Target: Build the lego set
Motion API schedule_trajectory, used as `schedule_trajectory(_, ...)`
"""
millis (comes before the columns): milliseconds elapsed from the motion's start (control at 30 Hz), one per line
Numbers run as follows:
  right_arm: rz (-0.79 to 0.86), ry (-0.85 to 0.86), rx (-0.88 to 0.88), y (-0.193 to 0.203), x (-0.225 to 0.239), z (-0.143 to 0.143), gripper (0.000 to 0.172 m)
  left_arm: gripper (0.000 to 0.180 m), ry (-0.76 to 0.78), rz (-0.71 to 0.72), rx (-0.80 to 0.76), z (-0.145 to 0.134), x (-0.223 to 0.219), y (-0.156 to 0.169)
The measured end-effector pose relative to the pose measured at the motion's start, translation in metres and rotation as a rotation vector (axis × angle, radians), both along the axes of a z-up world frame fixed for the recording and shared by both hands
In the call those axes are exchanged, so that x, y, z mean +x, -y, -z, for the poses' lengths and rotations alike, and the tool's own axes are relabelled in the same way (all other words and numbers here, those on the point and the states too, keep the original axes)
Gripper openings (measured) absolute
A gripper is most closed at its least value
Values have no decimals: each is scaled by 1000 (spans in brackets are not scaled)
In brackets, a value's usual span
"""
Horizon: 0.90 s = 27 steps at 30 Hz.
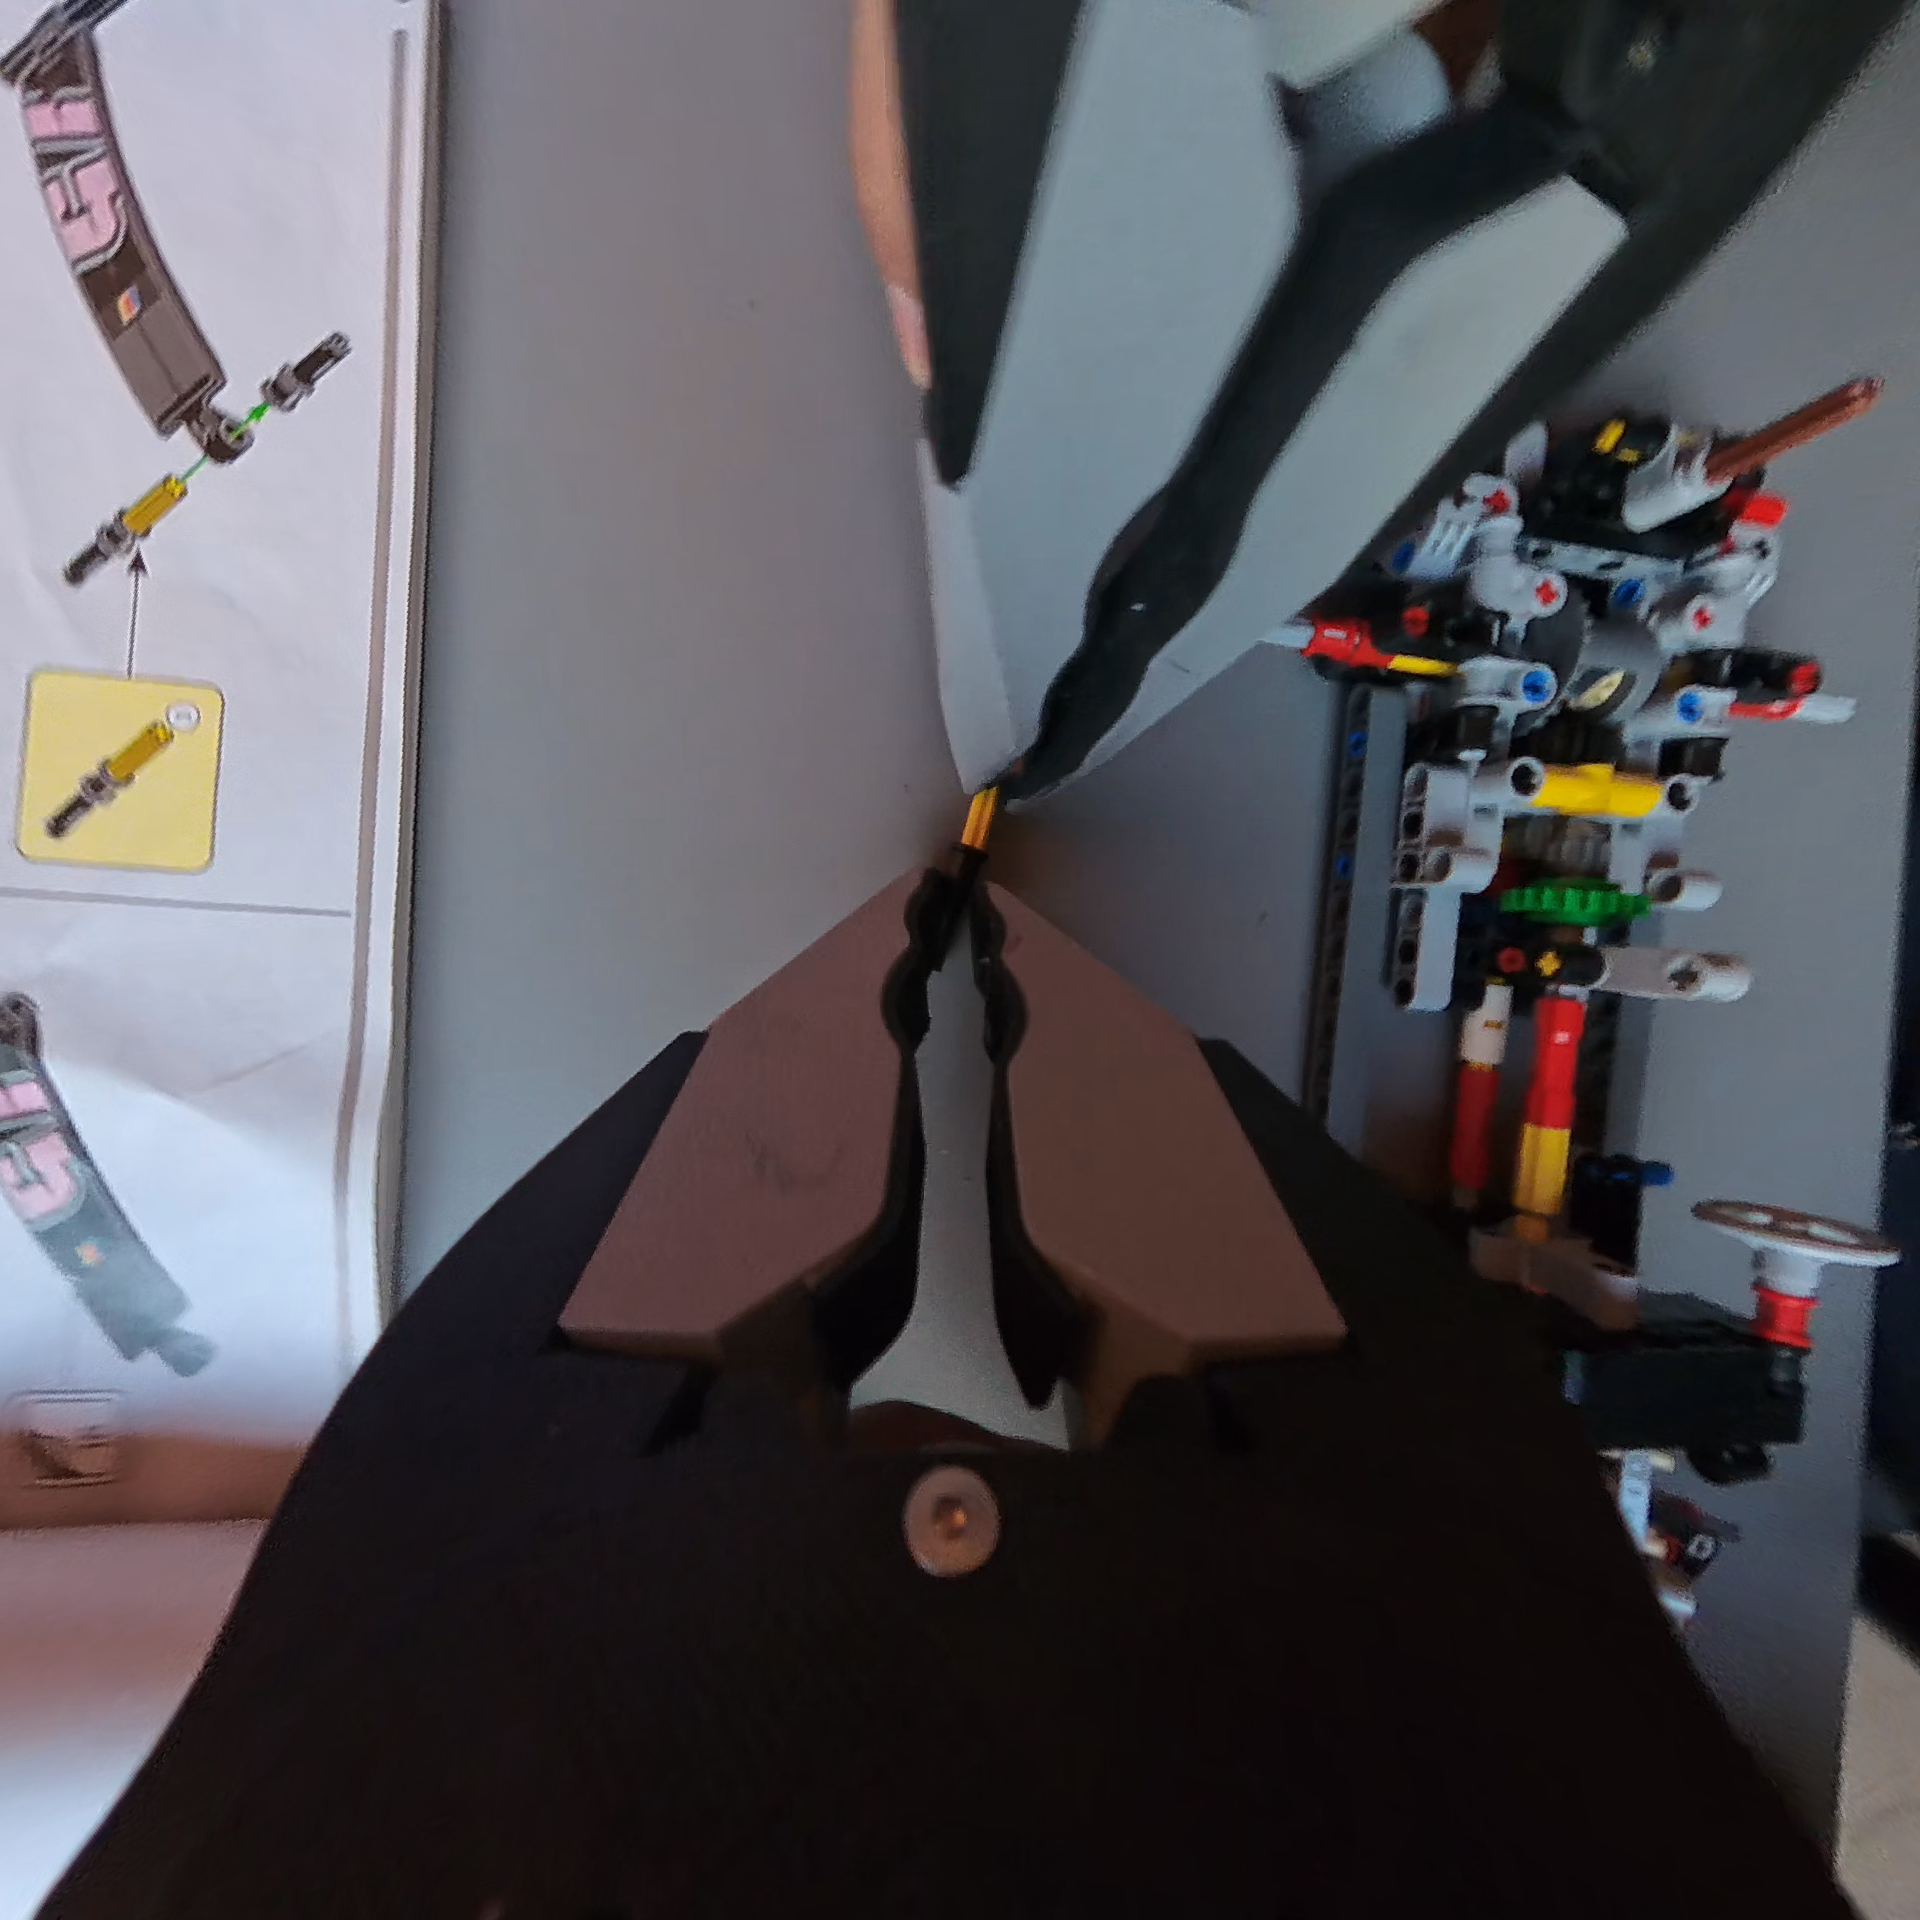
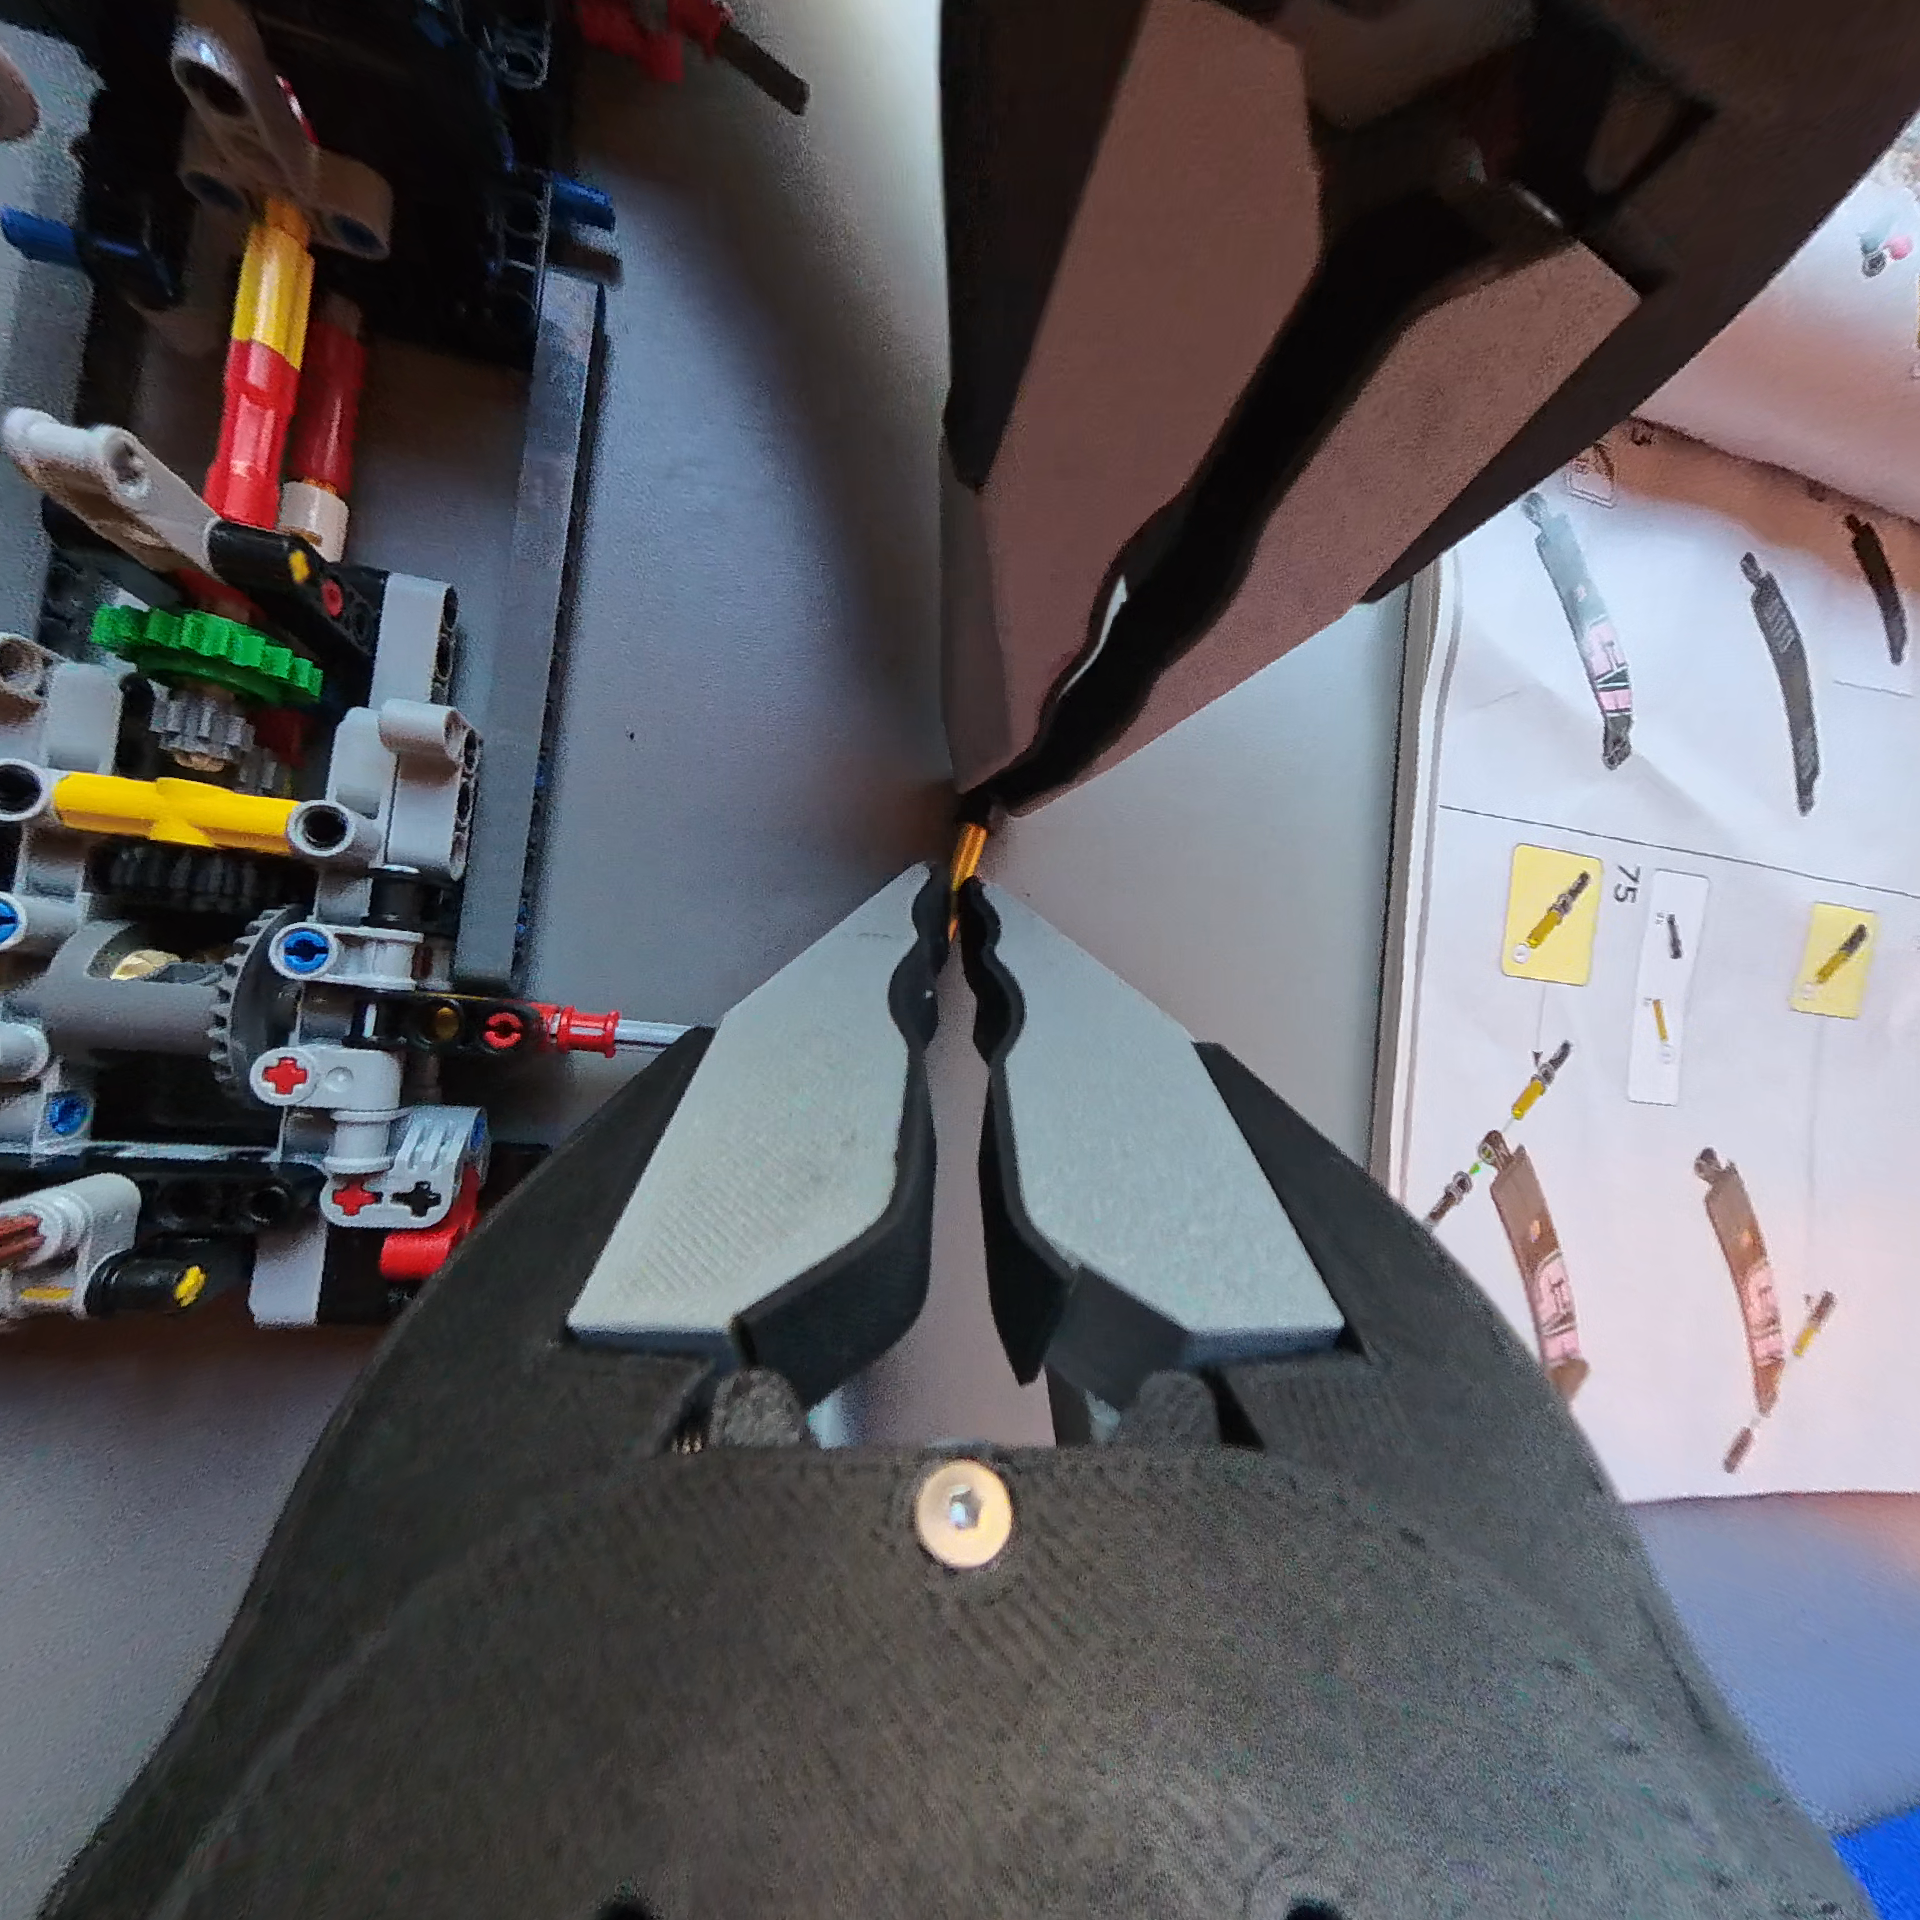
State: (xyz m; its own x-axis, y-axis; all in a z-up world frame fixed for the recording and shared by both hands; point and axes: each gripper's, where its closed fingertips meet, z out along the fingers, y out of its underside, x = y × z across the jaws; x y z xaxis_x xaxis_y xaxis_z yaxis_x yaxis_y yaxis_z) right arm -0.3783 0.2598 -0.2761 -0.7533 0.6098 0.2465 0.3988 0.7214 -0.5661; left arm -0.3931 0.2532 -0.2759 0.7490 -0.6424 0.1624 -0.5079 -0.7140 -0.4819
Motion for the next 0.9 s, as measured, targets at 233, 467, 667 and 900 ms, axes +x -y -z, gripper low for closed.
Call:
schedule_trajectory(233, -8, -10, -61, 2, -2, 0, 0, 2, -49, 52, 27, 0, 0, 0)
schedule_trajectory(467, 2, -6, -122, 5, -3, 0, 0, 2, -58, -26, 16, 0, 3, -3)
schedule_trajectory(667, 34, 24, -277, 0, -2, -2, 11, 3, -46, 2, 48, 1, 3, -4)
schedule_trajectory(900, 51, -11, -334, -10, 1, -18, 21, 2, 20, -40, 17, 0, 3, -4)
